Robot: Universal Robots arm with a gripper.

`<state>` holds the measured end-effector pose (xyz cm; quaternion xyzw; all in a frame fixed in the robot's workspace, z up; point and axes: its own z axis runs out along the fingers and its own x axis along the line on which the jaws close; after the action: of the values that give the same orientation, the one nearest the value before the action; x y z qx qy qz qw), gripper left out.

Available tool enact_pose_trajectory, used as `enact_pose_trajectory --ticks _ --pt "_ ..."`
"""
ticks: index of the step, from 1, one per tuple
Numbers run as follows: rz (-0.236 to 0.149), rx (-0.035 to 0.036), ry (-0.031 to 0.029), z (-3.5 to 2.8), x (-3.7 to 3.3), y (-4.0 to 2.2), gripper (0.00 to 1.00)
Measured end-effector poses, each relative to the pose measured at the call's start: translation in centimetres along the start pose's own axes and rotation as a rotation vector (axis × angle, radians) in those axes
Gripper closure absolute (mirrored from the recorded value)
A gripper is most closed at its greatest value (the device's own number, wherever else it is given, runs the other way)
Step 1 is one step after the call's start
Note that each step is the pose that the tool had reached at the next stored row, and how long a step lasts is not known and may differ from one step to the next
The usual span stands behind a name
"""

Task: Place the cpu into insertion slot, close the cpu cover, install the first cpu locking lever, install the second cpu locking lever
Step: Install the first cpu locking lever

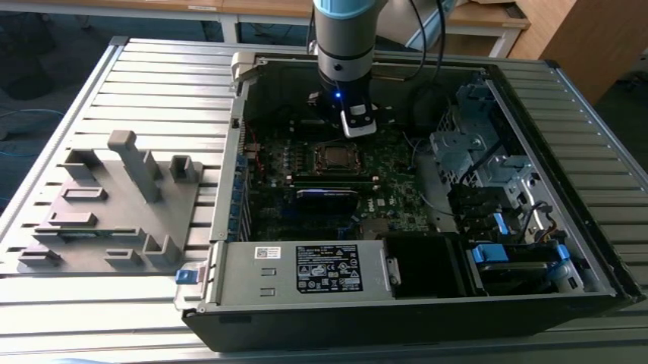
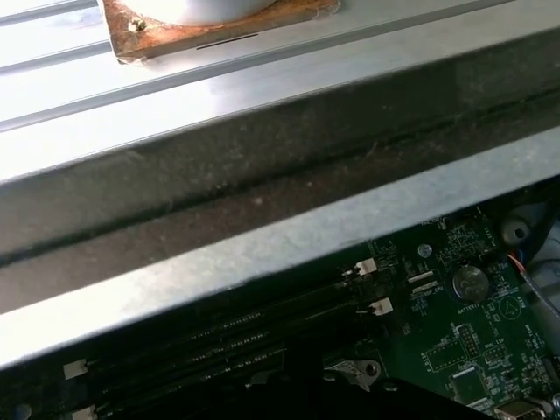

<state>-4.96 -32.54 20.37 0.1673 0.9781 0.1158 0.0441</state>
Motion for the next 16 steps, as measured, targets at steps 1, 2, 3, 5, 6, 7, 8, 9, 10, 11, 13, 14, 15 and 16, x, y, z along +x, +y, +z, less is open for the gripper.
enact_pose_trajectory --ticks 1,2,3,5,6,7,8,9,10,11,13,14,15,16 --pt "0.000 0.0008 -0.0003 0.05 -0.04 0.01 0.89" --pt "0.000 0.0021 -0.0007 0.07 -0.05 0.01 0.89" --pt "0.000 0.0032 -0.0011 0.08 -0.06 0.01 0.89" --pt "-0.001 0.0054 -0.0019 0.12 -0.10 0.01 0.89" --pt "-0.001 0.0065 -0.0022 0.13 -0.12 0.01 0.89" --pt "-0.001 0.0077 -0.0027 0.15 -0.13 0.02 0.89" --pt "-0.001 0.0089 -0.0031 0.17 -0.14 0.02 0.89" --pt "-0.001 0.0102 -0.0036 0.19 -0.15 0.01 0.89" --pt "-0.002 0.0111 -0.0039 0.22 -0.15 0.00 0.89" --pt "-0.002 0.0115 -0.0043 0.25 -0.15 -0.01 0.89" --pt "-0.001 0.0118 -0.0046 0.28 -0.14 0.00 0.89" --pt "-0.001 0.0118 -0.0047 0.29 -0.13 0.02 0.89" --pt "0.000 0.0117 -0.0049 0.29 -0.13 0.02 0.89" --pt "0.000 0.0116 -0.0050 0.29 -0.13 0.02 0.89"
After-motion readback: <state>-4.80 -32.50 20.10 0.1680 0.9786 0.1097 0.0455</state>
